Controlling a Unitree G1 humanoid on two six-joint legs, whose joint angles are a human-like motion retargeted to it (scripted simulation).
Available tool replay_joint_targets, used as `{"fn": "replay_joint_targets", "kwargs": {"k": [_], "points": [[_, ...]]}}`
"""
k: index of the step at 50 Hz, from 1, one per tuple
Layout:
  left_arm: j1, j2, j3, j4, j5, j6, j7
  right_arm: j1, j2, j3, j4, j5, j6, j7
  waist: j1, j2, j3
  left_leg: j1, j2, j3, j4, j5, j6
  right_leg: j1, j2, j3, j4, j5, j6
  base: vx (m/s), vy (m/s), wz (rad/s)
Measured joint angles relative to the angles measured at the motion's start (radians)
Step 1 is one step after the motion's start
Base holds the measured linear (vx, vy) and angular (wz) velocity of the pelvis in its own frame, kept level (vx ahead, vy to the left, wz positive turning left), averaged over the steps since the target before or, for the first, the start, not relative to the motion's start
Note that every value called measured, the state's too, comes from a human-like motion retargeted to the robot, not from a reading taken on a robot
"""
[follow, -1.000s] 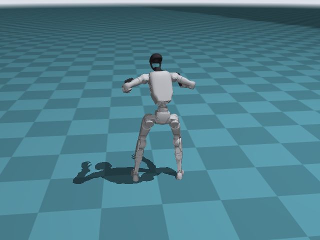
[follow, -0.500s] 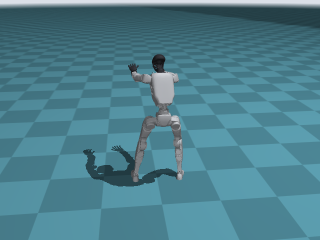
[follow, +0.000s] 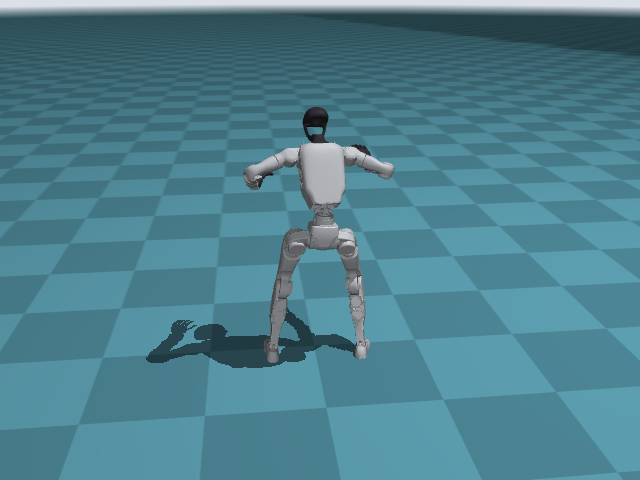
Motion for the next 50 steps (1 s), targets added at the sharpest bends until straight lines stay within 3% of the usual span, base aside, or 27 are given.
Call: {"fn": "replay_joint_targets", "kwargs": {"k": [3, 5, 7, 10, 13, 15, 20, 23, 25, 27, 33, 38, 43, 47, 50], "points": [[-0.212, 0.067, -0.027, -0.07, -0.024, 0.044, 0.014, -0.16, -0.126, 0.0, -0.005, -0.02, 0.062, -0.026, 0.001, 0.019, 0.0, 0.041, 0.0, -0.001, -0.011, -0.001, 0.0, 0.045, 0.001, -0.005, -0.014, 0.001, -0.005, 0.0, 0.0, 0.0], [-0.487, 0.095, -0.159, -0.056, -0.049, 0.087, 0.006, -0.41, -0.212, 0.129, 0.033, -0.025, 0.108, -0.028, 0.001, 0.032, 0.0, 0.054, 0.0, -0.001, -0.007, -0.001, 0.001, 0.059, 0.0, -0.006, -0.013, 0.0, -0.01, -0.03, 0.01, -0.02], [-0.863, 0.085, -0.399, 0.033, -0.084, 0.126, -0.013, -0.772, -0.262, 0.389, 0.107, -0.032, 0.148, -0.02, 0.008, 0.04, 0.0, 0.058, 0.003, -0.001, 0.0, -0.002, 0.0, 0.064, 0.003, -0.005, -0.009, 0.0, -0.016, -0.08, 0.01, -0.09], [-1.421, -0.015, -0.793, 0.267, -0.171, 0.182, -0.01, -1.403, -0.225, 0.907, 0.3, -0.041, 0.206, -0.044, 0.023, 0.036, 0.0, 0.057, 0.013, 0.005, 0.008, 0.003, -0.006, 0.06, 0.011, 0.0, -0.007, 0.005, -0.019, -0.12, 0.0, -0.16], [-1.742, -0.187, -0.996, 0.603, -0.277, 0.239, 0.027, -1.988, -0.069, 1.465, 0.652, 0.003, 0.239, -0.138, 0.016, 0.052, 0.0, 0.038, 0.02, 0.01, 0.005, 0.016, -0.021, 0.037, 0.017, 0.003, -0.01, 0.018, -0.009, -0.13, 0.0, -0.12], [-1.799, -0.26, -1.03, 0.825, -0.425, 0.094, 0.1, -2.095, 0.126, 1.549, 0.91, -0.041, 0.232, -0.189, -0.005, 0.063, 0.0, 0.091, 0.032, 0.016, 0.005, 0.014, -0.044, 0.094, 0.027, 0.0, -0.023, 0.02, 0.018, -0.09, -0.01, -0.21], [-1.927, -0.529, -1.117, 1.404, -0.574, 0.129, -0.048, -2.199, 0.455, 1.712, 1.514, 0.087, 0.233, -0.062, -0.003, 0.061, 0.0, 0.076, 0.046, 0.019, -0.039, 0.05, -0.058, 0.076, 0.043, -0.01, -0.063, 0.05, 0.023, -0.09, -0.02, -0.05], [-1.879, -0.611, -1.129, 1.505, -0.635, 0.139, -0.175, -2.143, 0.51, 1.712, 1.64, 0.179, 0.228, 0.034, 0.002, 0.064, 0.0, 0.076, 0.046, 0.013, -0.071, 0.071, -0.06, 0.079, 0.046, -0.022, -0.087, 0.064, 0.023, -0.06, -0.01, 0.14], [-1.847, -0.659, -1.115, 1.468, -0.6, 0.187, -0.243, -2.122, 0.393, 1.769, 1.582, 0.214, 0.223, 0.128, 0.034, 0.117, 0.0, 0.034, 0.043, 0.0, -0.095, 0.091, -0.058, 0.046, 0.044, -0.039, -0.106, 0.082, 0.019, -0.05, 0.0, 0.29], [-1.71, -0.605, -1.128, 1.357, -0.644, 0.114, -0.242, -1.987, 0.428, 1.694, 1.538, 0.207, 0.219, 0.039, 0.008, 0.074, 0.0, 0.07, 0.042, 0.001, -0.102, 0.09, -0.058, 0.081, 0.044, -0.039, -0.109, 0.076, 0.022, 0.0, 0.0, 0.0], [-1.268, -0.442, -0.944, 0.897, -0.434, 0.054, -0.135, -1.513, 0.179, 1.458, 1.122, 0.045, 0.173, -0.084, 0.006, 0.07, 0.0, 0.035, 0.027, -0.01, -0.122, 0.1, -0.049, 0.048, 0.028, -0.052, -0.107, 0.075, 0.015, 0.0, 0.0, 0.03], [-0.726, -0.261, -0.625, 0.58, -0.254, -0.085, -0.016, -0.855, 0.209, 0.986, 0.831, -0.097, 0.089, -0.272, -0.014, 0.015, 0.0, 0.033, 0.029, -0.006, -0.103, 0.08, -0.041, 0.046, 0.035, -0.038, -0.102, 0.062, 0.019, 0.05, -0.01, -0.07], [-0.263, -0.142, -0.291, 0.3, -0.09, -0.179, 0.069, -0.348, 0.253, 0.569, 0.478, -0.166, -0.049, -0.261, -0.025, -0.022, 0.0, -0.024, 0.024, 0.018, 0.032, 0.025, -0.043, -0.014, 0.008, -0.004, 0.006, 0.03, 0.047, 0.07, 0.02, -0.11], [-0.117, -0.062, -0.107, 0.072, -0.017, -0.198, 0.19, -0.313, 0.164, 0.412, 0.293, -0.214, -0.071, -0.297, -0.027, -0.027, 0.0, -0.008, 0.031, 0.028, 0.052, 0.01, -0.037, 0.0, 0.017, 0.009, 0.008, 0.027, 0.053, 0.03, 0.02, -0.21], [-0.218, -0.006, -0.051, -0.057, 0.015, -0.173, 0.207, -0.523, 0.046, 0.407, 0.236, -0.253, -0.04, -0.357, -0.015, -0.014, -0.011, -0.038, 0.059, 0.033, 0.118, -0.025, -0.046, -0.031, 0.041, 0.027, 0.05, 0.009, 0.046, -0.02, 0.0, -0.31]]}}
